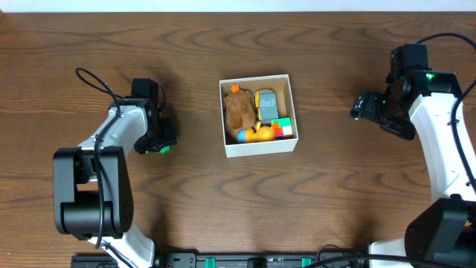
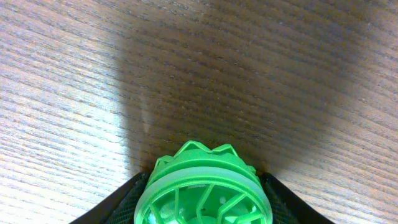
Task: Pack container
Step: 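Lower left gripper over the green round toy and close on it, then carry the green toy with left gripper and lower it into box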
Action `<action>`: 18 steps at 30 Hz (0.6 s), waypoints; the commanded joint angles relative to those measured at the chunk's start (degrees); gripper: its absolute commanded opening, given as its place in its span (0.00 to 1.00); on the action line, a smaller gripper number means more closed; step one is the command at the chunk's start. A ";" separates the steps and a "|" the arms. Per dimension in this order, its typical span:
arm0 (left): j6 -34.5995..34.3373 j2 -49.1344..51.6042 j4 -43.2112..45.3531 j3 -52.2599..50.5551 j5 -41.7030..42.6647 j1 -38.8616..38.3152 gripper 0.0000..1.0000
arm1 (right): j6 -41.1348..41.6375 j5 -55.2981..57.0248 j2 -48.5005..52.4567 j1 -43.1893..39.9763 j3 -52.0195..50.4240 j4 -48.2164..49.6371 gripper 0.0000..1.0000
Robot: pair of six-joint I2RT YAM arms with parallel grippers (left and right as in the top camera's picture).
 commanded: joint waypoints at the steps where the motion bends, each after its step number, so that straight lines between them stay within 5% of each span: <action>1: -0.26 1.95 -0.83 -0.72 0.85 0.11 0.53 | -0.22 -0.15 0.61 -0.31 -0.09 -0.09 0.99; 18: -0.02 -3.30 -4.90 5.01 0.59 -1.86 0.14 | -0.22 -0.15 0.61 -0.31 -0.09 -0.09 0.99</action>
